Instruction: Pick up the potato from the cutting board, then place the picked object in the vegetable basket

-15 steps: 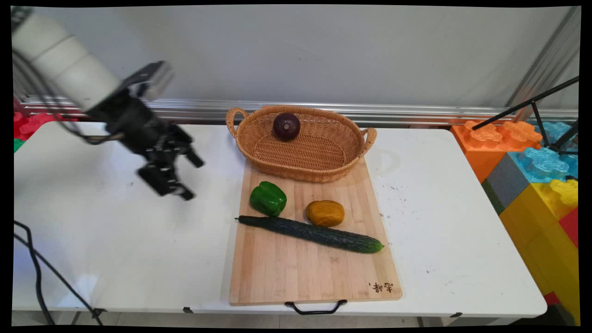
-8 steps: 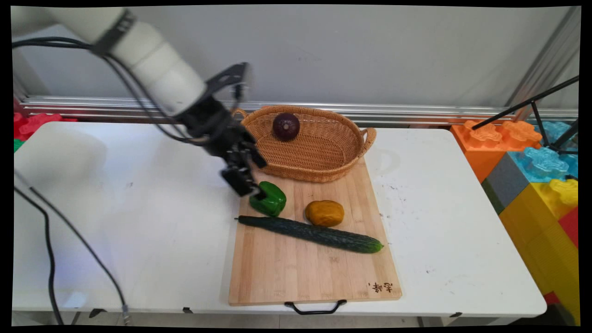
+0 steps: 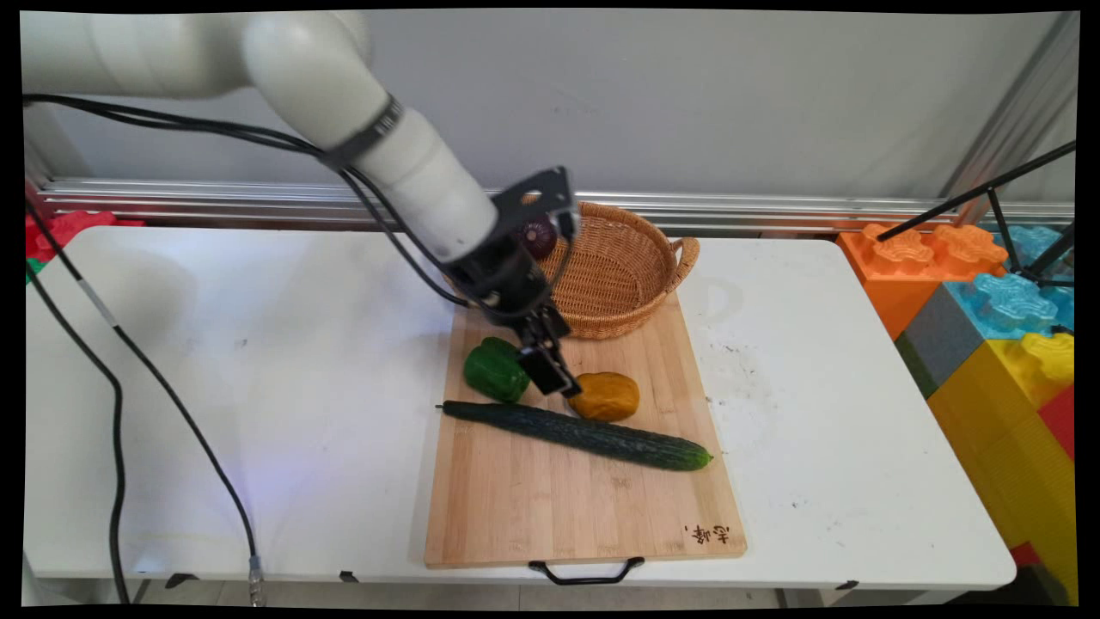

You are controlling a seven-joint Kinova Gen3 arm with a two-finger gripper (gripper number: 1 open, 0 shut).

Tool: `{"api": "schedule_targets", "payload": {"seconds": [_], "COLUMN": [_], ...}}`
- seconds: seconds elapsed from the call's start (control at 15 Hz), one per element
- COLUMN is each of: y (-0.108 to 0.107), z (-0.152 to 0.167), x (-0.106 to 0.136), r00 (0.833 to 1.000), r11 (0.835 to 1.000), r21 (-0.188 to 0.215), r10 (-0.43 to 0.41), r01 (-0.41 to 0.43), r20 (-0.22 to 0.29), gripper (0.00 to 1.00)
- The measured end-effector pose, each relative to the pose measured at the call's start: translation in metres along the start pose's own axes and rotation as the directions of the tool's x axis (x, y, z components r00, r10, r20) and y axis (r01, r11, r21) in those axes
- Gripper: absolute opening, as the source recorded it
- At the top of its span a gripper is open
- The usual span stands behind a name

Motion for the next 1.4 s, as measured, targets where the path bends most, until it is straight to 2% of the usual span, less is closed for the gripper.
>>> {"api": "schedule_targets", "payload": {"seconds": [0.6,1.0,1.07,1.4], "y": [-0.005,-0.009,-0.009,-0.007], "z": [0.069,0.103,0.107,0.105], "x": [0.013,0.016,0.017,0.02], "r00": [1.0,0.999,0.999,0.999], "r11": [0.998,0.997,0.996,0.997], "r21": [0.057,0.076,0.078,0.065], "r10": [-0.024,-0.033,-0.033,-0.043], "r01": [0.023,0.032,0.033,0.042], "r20": [0.008,0.009,0.007,0.006], "gripper": [1.0,1.0,0.0,0.0]}}
